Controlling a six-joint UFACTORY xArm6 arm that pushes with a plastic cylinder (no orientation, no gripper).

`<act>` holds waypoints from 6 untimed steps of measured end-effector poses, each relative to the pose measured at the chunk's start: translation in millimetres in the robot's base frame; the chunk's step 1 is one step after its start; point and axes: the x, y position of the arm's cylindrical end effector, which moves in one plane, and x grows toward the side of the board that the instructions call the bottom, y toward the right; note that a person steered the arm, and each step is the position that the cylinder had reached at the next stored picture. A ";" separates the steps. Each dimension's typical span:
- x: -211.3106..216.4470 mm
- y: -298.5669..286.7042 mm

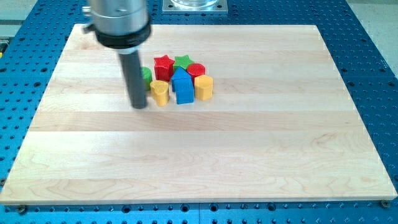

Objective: Move the green circle below the red star

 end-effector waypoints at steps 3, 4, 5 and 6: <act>-54.7 3.3; -53.6 29.0; -50.7 7.9; -17.2 -27.8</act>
